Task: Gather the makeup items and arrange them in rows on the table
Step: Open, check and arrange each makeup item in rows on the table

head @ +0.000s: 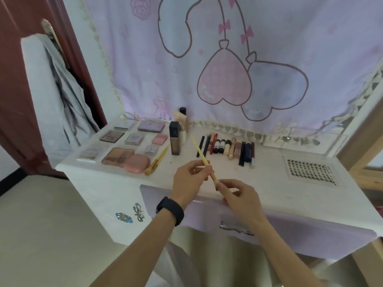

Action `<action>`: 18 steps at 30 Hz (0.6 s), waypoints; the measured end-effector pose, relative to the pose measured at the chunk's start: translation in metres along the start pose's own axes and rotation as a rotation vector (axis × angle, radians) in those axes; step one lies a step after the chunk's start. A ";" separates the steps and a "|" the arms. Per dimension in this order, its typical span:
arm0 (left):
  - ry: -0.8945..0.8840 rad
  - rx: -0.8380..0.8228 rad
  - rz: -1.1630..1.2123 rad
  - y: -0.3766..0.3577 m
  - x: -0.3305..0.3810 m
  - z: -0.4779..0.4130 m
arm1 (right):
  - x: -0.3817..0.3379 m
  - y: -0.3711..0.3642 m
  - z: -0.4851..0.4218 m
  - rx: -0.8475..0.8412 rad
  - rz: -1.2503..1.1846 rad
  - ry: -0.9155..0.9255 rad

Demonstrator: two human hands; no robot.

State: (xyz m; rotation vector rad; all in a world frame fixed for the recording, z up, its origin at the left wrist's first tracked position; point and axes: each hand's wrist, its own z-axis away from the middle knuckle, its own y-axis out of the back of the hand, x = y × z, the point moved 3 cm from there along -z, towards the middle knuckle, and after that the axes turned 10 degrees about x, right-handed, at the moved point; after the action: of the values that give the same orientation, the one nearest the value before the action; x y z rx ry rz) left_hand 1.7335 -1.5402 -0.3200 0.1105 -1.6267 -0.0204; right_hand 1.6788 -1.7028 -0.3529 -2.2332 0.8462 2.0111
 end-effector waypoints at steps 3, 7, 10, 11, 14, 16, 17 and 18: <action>-0.013 0.177 -0.162 0.042 -0.004 -0.006 | 0.000 -0.016 -0.011 0.021 0.365 0.174; -0.018 0.255 -0.721 0.087 -0.003 -0.027 | 0.002 -0.030 -0.022 -0.020 0.831 0.452; -0.106 0.239 -1.156 0.094 0.006 -0.050 | 0.006 -0.031 -0.017 0.023 0.822 0.500; -0.119 0.227 -1.268 0.093 0.009 -0.057 | 0.007 -0.030 -0.016 0.035 0.821 0.507; -0.133 0.163 -1.392 0.082 0.013 -0.071 | 0.010 -0.028 -0.016 0.036 0.812 0.497; -0.157 0.116 -1.412 0.072 0.011 -0.079 | 0.010 -0.027 -0.016 0.032 0.807 0.488; -0.172 0.109 -1.421 0.069 0.009 -0.082 | 0.009 -0.028 -0.016 0.030 0.807 0.486; -0.184 0.113 -1.436 0.067 0.007 -0.085 | 0.009 -0.028 -0.016 0.028 0.808 0.484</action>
State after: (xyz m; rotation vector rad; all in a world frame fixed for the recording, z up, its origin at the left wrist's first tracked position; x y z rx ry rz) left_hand 1.8135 -1.4699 -0.3024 1.3599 -1.4110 -1.0507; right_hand 1.7043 -1.6881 -0.3681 -2.6700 2.0795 1.5951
